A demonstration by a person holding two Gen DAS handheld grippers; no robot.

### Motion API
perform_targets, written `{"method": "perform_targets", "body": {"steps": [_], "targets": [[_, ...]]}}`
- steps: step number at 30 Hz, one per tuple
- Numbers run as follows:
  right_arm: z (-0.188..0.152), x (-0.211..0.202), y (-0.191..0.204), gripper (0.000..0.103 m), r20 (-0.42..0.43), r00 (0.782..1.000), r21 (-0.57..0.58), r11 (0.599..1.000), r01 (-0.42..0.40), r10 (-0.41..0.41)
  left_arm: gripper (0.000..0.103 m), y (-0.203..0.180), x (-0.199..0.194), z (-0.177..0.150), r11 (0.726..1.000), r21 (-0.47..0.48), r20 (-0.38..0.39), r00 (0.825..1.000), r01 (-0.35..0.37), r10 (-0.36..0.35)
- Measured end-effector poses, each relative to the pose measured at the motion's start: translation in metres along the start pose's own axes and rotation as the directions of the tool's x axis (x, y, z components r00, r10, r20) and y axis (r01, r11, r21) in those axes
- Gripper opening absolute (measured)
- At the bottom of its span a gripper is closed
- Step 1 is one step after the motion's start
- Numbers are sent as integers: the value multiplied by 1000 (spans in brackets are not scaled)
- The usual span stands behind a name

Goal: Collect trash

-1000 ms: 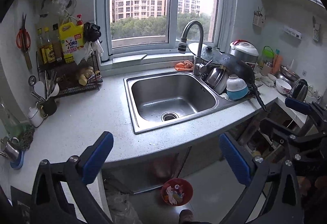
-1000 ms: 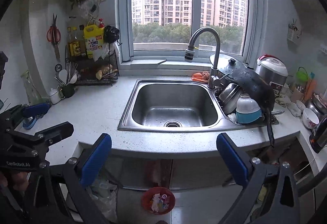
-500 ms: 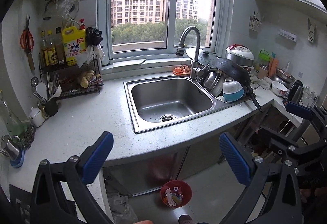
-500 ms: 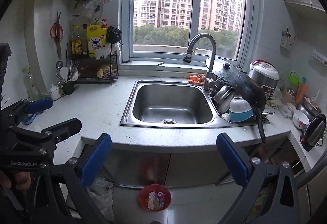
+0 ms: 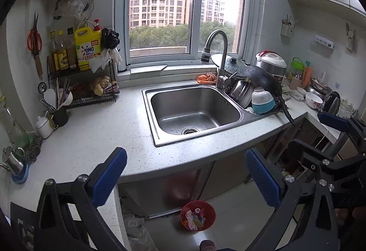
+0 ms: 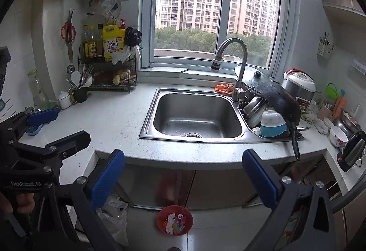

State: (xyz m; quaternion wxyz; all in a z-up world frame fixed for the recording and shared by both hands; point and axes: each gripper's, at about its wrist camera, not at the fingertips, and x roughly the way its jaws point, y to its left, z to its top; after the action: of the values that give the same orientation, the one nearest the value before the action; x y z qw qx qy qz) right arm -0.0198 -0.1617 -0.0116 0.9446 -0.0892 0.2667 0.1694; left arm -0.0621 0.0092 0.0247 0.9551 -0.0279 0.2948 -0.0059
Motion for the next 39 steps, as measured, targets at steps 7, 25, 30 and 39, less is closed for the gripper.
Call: {"method": "perform_targets", "body": {"steps": [7, 25, 30, 39], "targets": [[-1, -5, -1, 102, 10, 1000, -12, 1000, 12, -12, 103, 0, -2, -5, 1000, -5, -5, 1000, 12, -12], [-4, -10, -10, 102, -6, 1000, -4, 1000, 8, -8, 103, -10, -1, -7, 1000, 13, -21, 999, 27, -27], [-4, -11, -11, 102, -8, 1000, 0, 1000, 7, -7, 103, -13, -1, -8, 999, 16, -22, 999, 28, -27], [-5, -12, -14, 102, -13, 1000, 4, 1000, 9, -9, 103, -20, 4, -8, 999, 41, -30, 999, 21, -20]]}}
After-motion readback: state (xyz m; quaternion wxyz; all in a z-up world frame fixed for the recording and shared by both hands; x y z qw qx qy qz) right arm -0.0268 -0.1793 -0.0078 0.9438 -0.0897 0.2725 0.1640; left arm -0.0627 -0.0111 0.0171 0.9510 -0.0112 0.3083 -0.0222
